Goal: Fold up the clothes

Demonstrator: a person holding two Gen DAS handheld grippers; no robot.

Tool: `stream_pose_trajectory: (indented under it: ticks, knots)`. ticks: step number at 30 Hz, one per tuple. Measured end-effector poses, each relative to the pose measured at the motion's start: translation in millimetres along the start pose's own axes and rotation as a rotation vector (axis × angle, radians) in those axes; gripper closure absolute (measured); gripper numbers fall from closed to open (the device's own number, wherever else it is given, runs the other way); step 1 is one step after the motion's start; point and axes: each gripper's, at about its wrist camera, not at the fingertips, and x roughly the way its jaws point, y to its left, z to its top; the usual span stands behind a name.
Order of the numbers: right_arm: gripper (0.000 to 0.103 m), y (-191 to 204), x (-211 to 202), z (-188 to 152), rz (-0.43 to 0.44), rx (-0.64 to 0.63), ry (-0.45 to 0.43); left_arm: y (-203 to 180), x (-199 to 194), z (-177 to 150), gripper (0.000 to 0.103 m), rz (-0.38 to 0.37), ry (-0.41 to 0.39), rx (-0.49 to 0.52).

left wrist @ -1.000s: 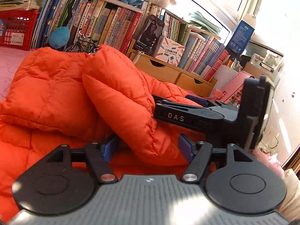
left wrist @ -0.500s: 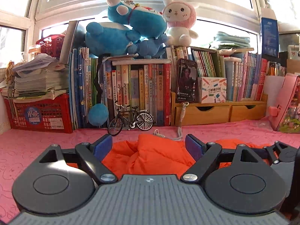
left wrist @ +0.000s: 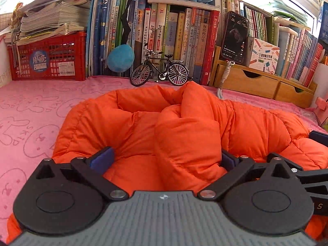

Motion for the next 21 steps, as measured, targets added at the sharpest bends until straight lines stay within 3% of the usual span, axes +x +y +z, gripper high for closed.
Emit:
stream_pose_trajectory:
  ticks: [4,9,21]
  knots:
    - [0.0,-17.7,-2.8,-5.1,-0.023,0.037,0.03,-0.1,2.4,1.4,0.0,-0.005,0.008,0.001]
    - [0.0,-48.3,1.0,-10.6,0.022,0.197,0.079,7.0,-3.2,1.5,0.0,0.002,-0.014,-0.018]
    - [0.0,-40.7,1.8,-9.8,0.041,0.169,0.076,37.9,-23.9,-0.9,0.0,0.044,-0.072,-0.085]
